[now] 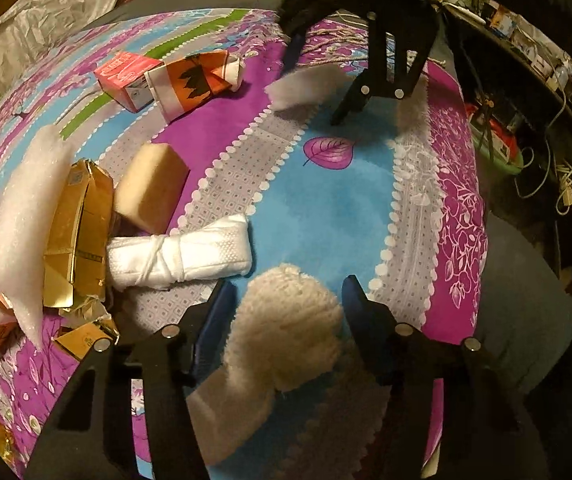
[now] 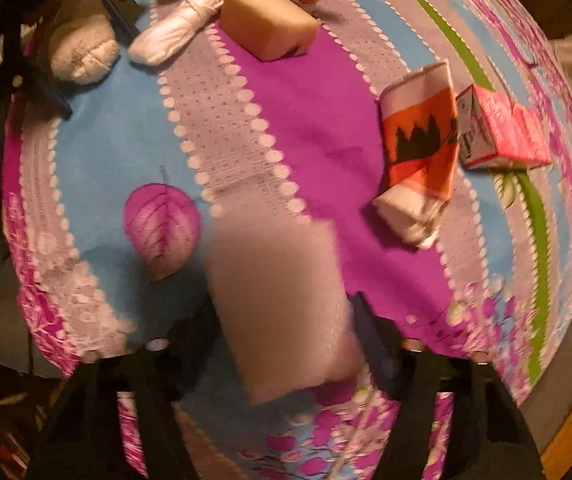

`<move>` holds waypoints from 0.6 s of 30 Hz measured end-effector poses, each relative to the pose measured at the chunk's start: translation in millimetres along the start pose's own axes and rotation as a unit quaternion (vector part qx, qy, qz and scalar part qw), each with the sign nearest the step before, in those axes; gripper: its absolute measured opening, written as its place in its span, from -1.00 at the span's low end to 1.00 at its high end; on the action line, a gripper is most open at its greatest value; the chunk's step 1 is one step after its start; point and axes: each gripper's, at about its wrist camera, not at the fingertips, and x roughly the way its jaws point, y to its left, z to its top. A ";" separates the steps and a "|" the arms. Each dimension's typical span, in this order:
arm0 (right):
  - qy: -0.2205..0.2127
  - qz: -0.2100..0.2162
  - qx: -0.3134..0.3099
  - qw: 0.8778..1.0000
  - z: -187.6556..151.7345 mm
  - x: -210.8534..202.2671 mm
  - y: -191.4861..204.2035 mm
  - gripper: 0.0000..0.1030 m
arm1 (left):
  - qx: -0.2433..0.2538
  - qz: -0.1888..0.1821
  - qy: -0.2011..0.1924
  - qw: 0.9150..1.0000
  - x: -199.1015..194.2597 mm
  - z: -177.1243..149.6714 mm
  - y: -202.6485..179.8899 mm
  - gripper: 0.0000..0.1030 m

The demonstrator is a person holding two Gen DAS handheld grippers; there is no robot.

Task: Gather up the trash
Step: 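Grasp the white knit cloth with the left tool while the right tool grasps the white foam sheet, then lift the knit cloth and foam sheet and carry both toward the white basin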

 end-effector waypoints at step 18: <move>-0.235 -0.095 0.334 0.908 -63.9 -33.2 60.7 -0.08 | -0.188 0.138 -0.139 0.962 -36.4 -44.2 -7.5 -0.26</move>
